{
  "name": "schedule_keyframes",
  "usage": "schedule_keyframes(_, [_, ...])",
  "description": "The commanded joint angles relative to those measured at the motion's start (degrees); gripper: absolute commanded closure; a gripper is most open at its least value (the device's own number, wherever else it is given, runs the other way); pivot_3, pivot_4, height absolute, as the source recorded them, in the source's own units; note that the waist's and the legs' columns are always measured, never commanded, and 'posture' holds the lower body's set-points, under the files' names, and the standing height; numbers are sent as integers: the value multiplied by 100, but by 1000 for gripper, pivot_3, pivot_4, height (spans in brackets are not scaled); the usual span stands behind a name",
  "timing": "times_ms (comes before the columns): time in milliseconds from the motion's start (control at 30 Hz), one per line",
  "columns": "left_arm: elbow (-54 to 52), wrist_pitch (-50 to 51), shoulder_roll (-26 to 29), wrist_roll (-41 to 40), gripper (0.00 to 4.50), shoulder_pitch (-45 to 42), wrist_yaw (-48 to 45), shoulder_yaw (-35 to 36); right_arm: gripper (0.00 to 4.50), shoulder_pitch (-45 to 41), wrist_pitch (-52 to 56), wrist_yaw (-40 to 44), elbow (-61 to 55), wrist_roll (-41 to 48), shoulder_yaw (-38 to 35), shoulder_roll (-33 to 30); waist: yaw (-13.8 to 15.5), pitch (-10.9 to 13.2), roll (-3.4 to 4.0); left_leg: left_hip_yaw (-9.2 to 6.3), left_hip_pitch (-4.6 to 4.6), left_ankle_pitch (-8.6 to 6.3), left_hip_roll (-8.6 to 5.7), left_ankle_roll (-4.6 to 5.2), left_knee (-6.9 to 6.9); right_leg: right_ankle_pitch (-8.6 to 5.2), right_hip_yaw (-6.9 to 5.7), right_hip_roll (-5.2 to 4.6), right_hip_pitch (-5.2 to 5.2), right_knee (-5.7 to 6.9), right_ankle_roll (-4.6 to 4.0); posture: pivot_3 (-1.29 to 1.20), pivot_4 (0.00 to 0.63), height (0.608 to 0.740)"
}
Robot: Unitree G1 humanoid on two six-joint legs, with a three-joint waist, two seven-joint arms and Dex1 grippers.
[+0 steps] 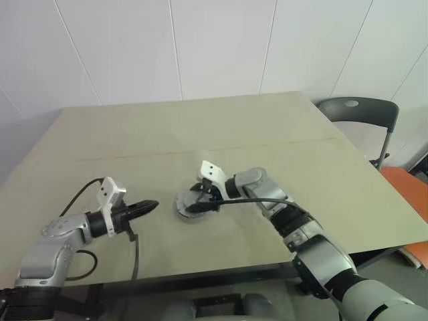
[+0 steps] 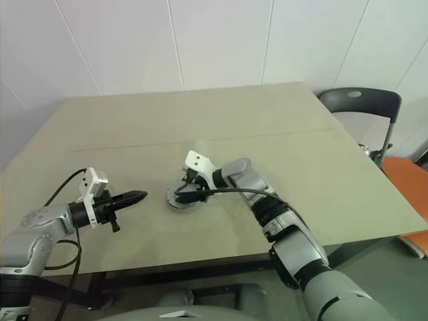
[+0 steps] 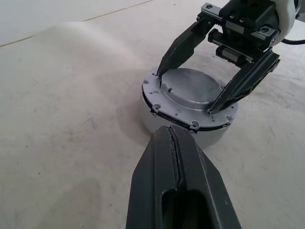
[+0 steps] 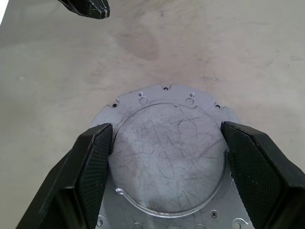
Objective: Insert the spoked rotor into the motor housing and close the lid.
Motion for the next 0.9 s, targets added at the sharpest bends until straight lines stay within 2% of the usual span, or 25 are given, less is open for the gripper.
schedule_keyframes(33, [-178, -20, 9, -43, 4500, -99, 25, -4, 1214, 152, 97, 11, 290, -295, 172, -304, 1, 0, 0, -1, 0, 0, 0, 0, 0, 0, -1, 0, 0, 0, 0, 0, 0, 740])
schedule_keyframes(400, [-178, -18, 25, -23, 4500, -53, 28, -17, 1214, -26, 212, -328, 471, -65, -142, -5, -6, 0, 1, -2, 6, 1, 0, -1, 2, -1, -2, 0, 4, 2, -3, 0, 0, 740])
schedule_keyframes(900, [-72, -84, 32, 86, 4500, -27, 41, -122, 1214, 109, 531, -406, 363, -129, 15, 161, -27, 1, 2, -2, 19, 3, 3, -3, 2, -5, -1, 3, 11, 10, -7, 0, 0, 740])
